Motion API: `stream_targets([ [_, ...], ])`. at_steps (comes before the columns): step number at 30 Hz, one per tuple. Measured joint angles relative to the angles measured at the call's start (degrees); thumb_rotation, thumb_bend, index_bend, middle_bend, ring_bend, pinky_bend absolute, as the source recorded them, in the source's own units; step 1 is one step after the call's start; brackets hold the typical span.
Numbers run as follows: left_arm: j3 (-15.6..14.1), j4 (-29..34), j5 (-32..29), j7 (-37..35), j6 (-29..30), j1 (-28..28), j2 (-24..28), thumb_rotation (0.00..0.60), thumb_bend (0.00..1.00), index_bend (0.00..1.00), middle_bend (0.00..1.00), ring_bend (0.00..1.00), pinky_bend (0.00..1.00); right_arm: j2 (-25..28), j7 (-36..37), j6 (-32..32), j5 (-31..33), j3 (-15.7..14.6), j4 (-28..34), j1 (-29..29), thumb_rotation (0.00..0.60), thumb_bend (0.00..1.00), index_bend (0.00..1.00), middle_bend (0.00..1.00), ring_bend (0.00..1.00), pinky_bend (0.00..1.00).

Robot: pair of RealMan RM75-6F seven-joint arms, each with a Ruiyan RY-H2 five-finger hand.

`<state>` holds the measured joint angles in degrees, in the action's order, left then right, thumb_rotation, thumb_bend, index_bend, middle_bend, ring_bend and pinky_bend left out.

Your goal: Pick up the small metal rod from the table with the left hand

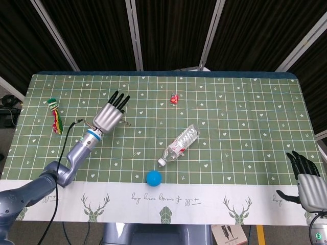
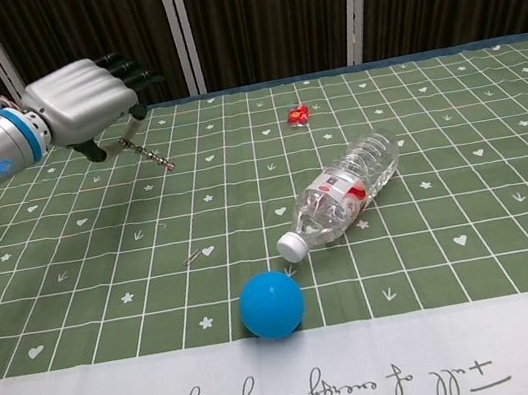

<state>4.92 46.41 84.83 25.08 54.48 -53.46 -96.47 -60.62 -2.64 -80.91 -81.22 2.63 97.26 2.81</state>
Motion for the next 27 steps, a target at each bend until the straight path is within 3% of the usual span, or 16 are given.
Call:
stream_targets([
  [13,-6.47,7.3,13.52,2.69,9.31,-0.95,7.98,0.6,0.4,0.63,0.0,0.0,0.0,-0.57,-0.84,-0.12,-0.26,0.13,-0.3,0.24,0.6,0.06,0.0,0.0,0.0,0.09],
  [27,-10.04,12.24,20.22,7.96,8.16,-2.26,8.88,0.6,0.4,0.62,0.0,0.0,0.0,-0.92,-1.01,-0.7,-0.83,0.09,-0.67,0.15,0.6,0.06,0.0,0.0,0.0,0.09],
])
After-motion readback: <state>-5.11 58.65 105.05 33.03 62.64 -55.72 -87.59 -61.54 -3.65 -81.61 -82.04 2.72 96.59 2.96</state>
